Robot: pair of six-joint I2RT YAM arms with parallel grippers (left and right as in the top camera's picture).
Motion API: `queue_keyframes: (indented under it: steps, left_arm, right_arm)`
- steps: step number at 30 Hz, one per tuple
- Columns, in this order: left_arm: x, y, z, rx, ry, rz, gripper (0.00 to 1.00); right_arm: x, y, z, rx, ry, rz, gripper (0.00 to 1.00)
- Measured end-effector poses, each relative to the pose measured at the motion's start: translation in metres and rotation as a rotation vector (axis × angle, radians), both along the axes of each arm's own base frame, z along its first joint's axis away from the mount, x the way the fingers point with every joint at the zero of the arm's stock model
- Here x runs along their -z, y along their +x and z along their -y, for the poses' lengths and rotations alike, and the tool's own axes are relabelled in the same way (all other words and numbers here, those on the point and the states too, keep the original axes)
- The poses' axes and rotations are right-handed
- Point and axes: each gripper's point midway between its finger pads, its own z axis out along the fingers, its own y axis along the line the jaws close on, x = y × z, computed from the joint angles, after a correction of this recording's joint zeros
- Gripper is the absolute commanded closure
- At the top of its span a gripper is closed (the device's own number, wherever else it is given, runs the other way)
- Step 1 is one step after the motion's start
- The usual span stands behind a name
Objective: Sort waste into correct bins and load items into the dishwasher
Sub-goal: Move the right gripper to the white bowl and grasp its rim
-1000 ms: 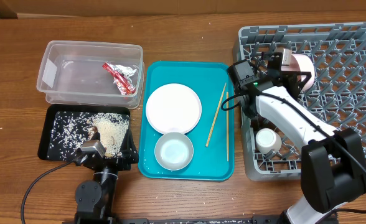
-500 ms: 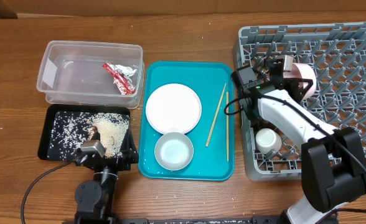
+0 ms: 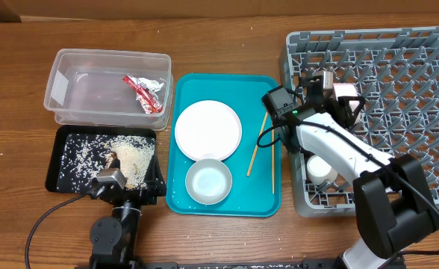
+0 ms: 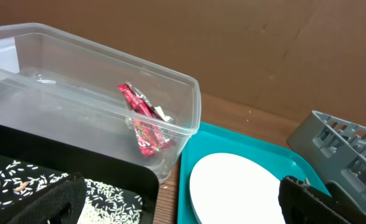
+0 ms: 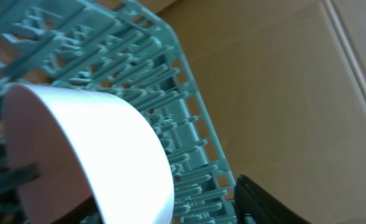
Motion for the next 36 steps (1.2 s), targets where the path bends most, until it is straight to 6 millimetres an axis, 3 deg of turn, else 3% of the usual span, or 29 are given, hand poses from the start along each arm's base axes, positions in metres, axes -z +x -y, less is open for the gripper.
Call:
queue_keyframes:
  steps: [3, 6, 13, 15, 17, 21, 24, 26, 29, 32, 36]
  left_arm:
    - [0.0, 0.0, 0.0, 0.0, 0.0, 0.0, 0.0]
    - [0.0, 0.0, 0.0, 0.0, 0.0, 0.0, 0.0]
    - [0.0, 0.0, 0.0, 0.0, 0.0, 0.0, 0.0]
    - [0.0, 0.0, 0.0, 0.0, 0.0, 0.0, 0.0]
    - [0.0, 0.0, 0.0, 0.0, 0.0, 0.0, 0.0]
    - [0.0, 0.0, 0.0, 0.0, 0.0, 0.0, 0.0]
    - [0.0, 0.0, 0.0, 0.0, 0.0, 0.0, 0.0]
    - [0.0, 0.0, 0.0, 0.0, 0.0, 0.0, 0.0]
    - [0.0, 0.0, 0.0, 0.0, 0.0, 0.0, 0.0]
    - [0.0, 0.0, 0.0, 0.0, 0.0, 0.0, 0.0]
    - [0.0, 0.0, 0.0, 0.0, 0.0, 0.0, 0.0]
  right_arm:
    - [0.011, -0.002, -0.008, -0.025, 0.085, -0.046, 0.37]
    - [0.007, -0.004, -0.015, -0.046, 0.188, -0.054, 0.37]
    - [-0.053, -0.011, -0.058, -0.196, 0.595, 0.026, 0.38]
    - [-0.057, -0.015, -0.078, -0.261, 0.749, 0.009, 0.39]
    - [-0.051, -0.021, -0.102, -0.324, 0.894, -0.045, 0.4]
    - [-0.033, -0.031, -0.171, -0.471, 1.233, -0.213, 0.48]
    - [-0.017, -0.041, -0.206, -0.501, 1.39, -0.328, 0.54]
    - [0.004, -0.051, -0.225, -0.478, 1.451, -0.434, 0.54]
    - [0.04, -0.076, -0.244, -0.42, 1.475, -0.614, 0.5]
    - [0.058, -0.1, -0.256, -0.409, 1.46, -0.734, 0.48]
    - [0.064, -0.128, -0.276, -0.474, 1.406, -0.846, 0.43]
